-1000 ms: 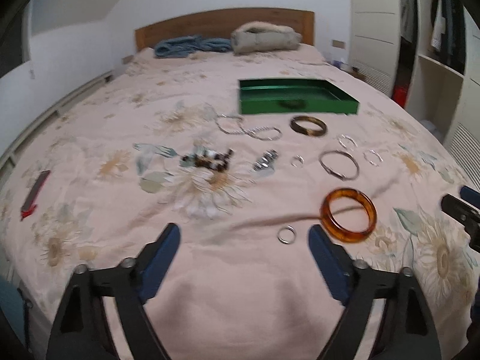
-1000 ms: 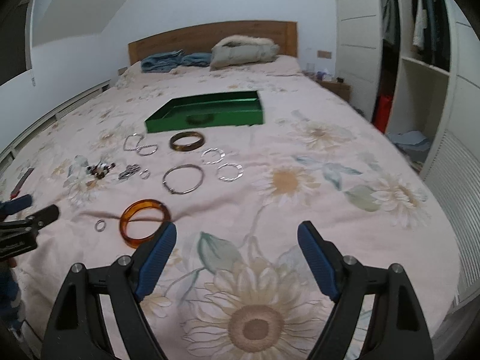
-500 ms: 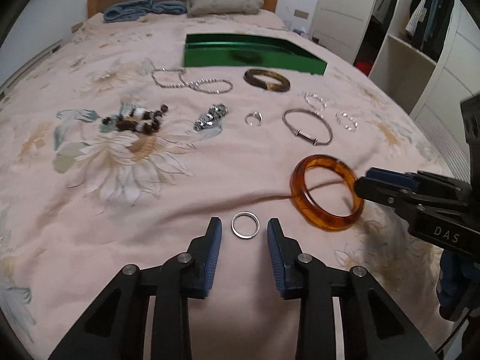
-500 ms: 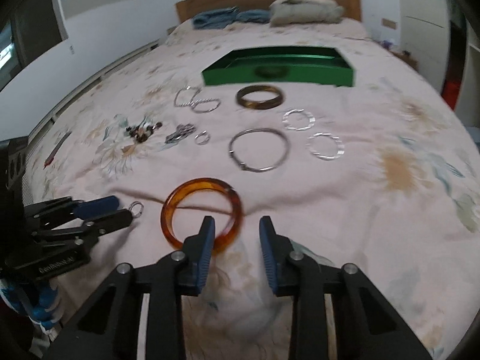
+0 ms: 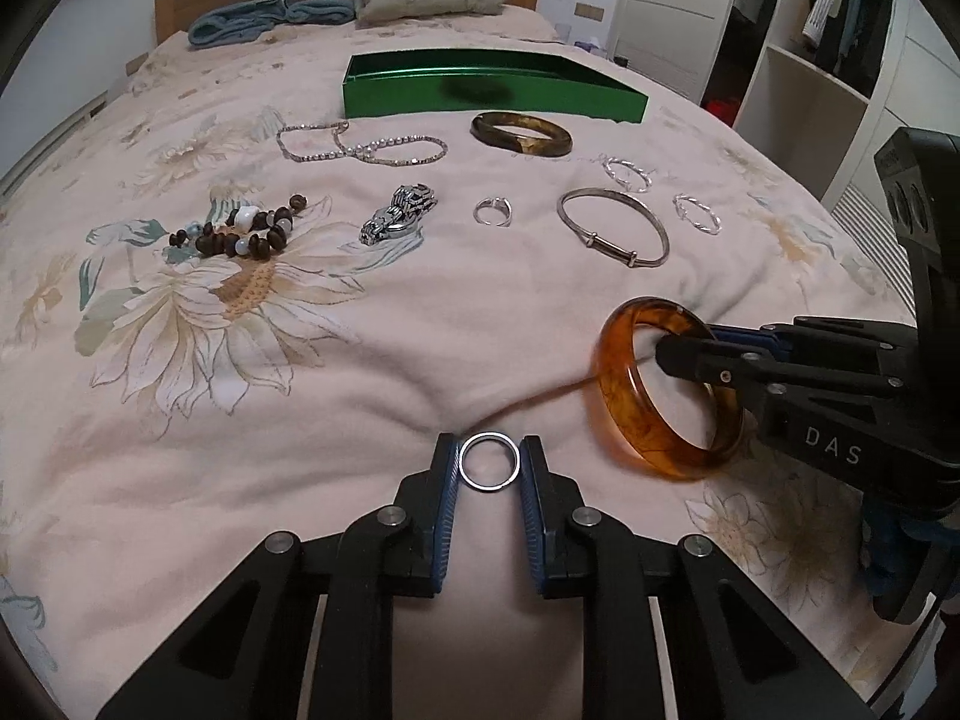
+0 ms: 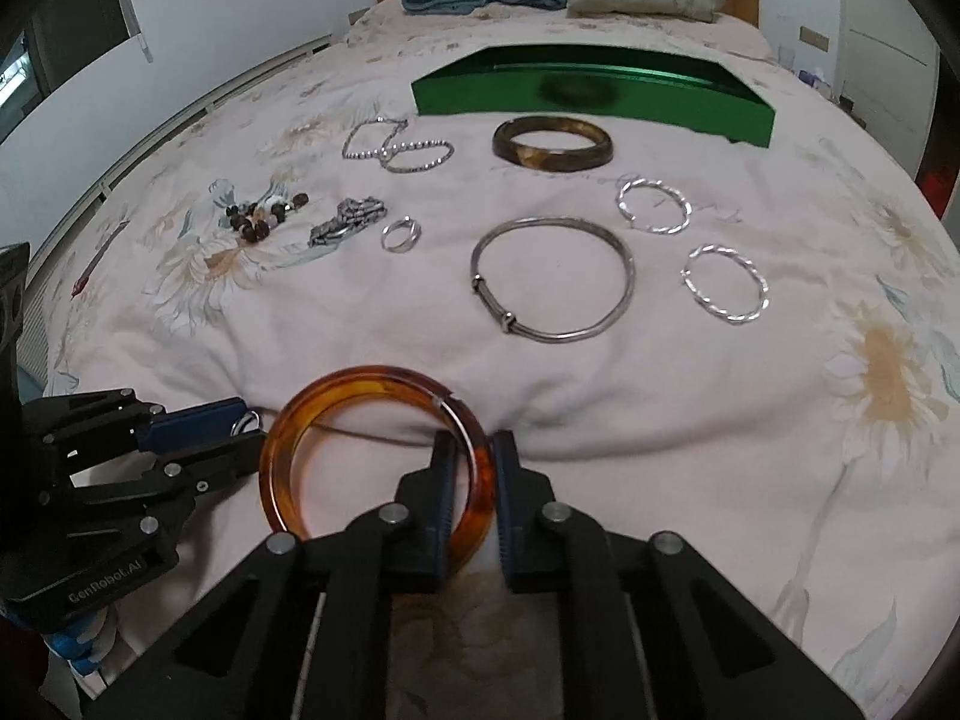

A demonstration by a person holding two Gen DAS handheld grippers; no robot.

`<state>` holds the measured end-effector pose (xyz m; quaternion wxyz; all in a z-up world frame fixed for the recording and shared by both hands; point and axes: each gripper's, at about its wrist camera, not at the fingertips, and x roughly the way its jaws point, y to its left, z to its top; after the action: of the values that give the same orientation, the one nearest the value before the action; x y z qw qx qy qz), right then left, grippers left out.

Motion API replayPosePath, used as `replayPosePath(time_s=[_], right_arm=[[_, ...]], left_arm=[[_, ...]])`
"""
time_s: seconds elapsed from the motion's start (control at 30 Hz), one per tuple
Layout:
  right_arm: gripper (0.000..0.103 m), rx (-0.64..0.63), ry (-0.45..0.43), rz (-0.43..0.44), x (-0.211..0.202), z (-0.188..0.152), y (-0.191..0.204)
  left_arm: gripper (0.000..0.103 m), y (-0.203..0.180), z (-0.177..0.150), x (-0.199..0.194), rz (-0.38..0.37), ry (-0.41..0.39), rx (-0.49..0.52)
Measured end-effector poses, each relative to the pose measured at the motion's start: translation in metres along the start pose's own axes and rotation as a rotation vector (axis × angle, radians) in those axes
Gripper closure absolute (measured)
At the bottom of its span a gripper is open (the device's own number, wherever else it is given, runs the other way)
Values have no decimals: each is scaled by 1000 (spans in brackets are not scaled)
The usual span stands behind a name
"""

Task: Organize jewelry
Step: 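Grasp the small silver ring with the left tool while the right tool grasps the amber bangle, then carry the silver ring and amber bangle into the green tray with both tools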

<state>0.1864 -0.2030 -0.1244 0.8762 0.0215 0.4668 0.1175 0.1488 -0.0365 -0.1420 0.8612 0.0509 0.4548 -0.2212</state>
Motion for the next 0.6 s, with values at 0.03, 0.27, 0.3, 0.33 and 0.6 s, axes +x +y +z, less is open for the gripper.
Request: replayPosePath(time_s=[0.03,0.27,0.3,0.33,0.6], right_arm=[[92,2,-8,-7,-3,-2,1],[93,27,-29,-34,-22,-14,-2],[93,34,-35,-39,-27,-18,-4],[93,37,-39,-43,-30,-20,-4],[94,60,-132,-89,-67,-16,-11]], left_arm=[[83,0,-1,-2,-6,-4,-3],[83,-11,-16,-20,-25,-26,-8],[83,-12,-16,-23,-29,-33,-13],[83,-13,-17,-27,-32,-43,-17],[83,-3,14,-55,-65,-130,-64]])
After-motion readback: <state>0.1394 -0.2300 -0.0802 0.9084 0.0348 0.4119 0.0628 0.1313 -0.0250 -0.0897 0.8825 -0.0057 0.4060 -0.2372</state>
